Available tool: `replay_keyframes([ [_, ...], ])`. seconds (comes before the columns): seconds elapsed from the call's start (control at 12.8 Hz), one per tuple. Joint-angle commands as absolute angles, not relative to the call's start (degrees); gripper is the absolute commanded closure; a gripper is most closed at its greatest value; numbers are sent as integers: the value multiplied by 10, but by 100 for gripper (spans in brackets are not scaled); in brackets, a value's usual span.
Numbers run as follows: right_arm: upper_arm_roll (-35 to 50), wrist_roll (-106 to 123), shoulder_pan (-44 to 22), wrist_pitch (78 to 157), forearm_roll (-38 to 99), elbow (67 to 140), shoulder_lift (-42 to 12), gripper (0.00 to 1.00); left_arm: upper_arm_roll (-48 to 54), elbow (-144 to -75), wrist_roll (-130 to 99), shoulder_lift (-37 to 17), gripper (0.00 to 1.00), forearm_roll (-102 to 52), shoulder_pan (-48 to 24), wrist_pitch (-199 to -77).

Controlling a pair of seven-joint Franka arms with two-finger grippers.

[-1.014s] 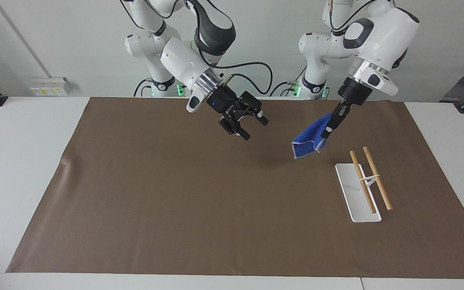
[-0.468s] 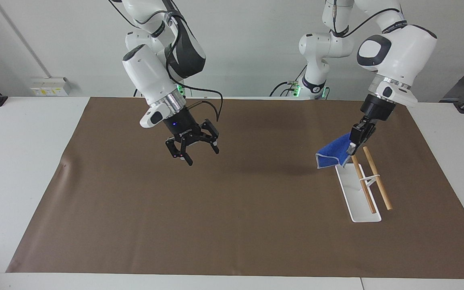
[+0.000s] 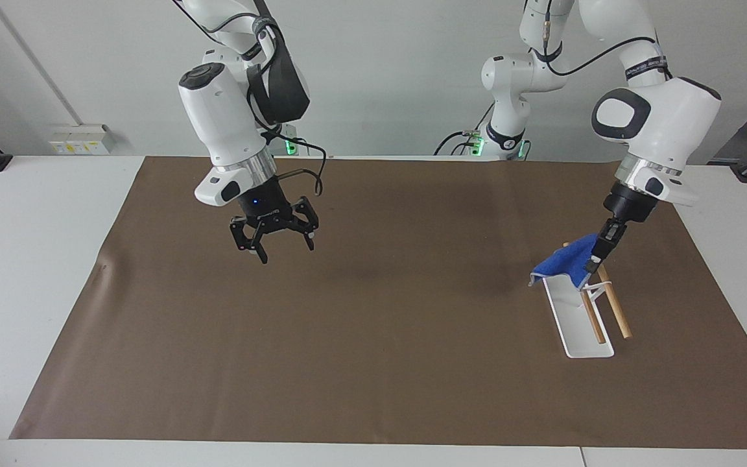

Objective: Right arm passes towel to left arm to hang
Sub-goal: 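Drape the towel over the wooden rack while the right gripper withdraws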

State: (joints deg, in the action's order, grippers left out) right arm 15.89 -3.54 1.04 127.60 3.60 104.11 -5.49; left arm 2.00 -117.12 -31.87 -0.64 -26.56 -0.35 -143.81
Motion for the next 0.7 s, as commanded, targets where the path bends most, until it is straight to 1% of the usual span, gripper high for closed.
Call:
replay_keyframes([
  [0.0, 99, -104, -37, 1168, -28, 986, -47, 0, 25, -1169, -373, -21, 100, -260, 9, -1464],
  [0.08, 52, -107, -69, 1138, -30, 977, -38, 0, 25, -1169, -383, -22, 100, -260, 16, -1470],
  [0.16, 21, -107, -81, 1111, -31, 976, -23, 0, 25, -1169, -382, -25, 100, -260, 31, -1471],
  [0.23, 11, -103, -70, 1091, -31, 976, -3, 0, 25, -1168, -383, -27, 100, -260, 38, -1471],
  [0.31, 12, -98, -43, 1069, -30, 974, 16, 0, 25, -1167, -381, -27, 100, -260, 50, -1470],
  [0.39, 11, -82, -31, 1039, -29, 965, 25, 0, 25, -1168, -379, -27, 100, -260, 56, -1470],
  [0.62, -32, -67, -22, 936, -12, 911, 27, 0, 25, -1168, -374, -26, 100, -260, 77, -1468],
])
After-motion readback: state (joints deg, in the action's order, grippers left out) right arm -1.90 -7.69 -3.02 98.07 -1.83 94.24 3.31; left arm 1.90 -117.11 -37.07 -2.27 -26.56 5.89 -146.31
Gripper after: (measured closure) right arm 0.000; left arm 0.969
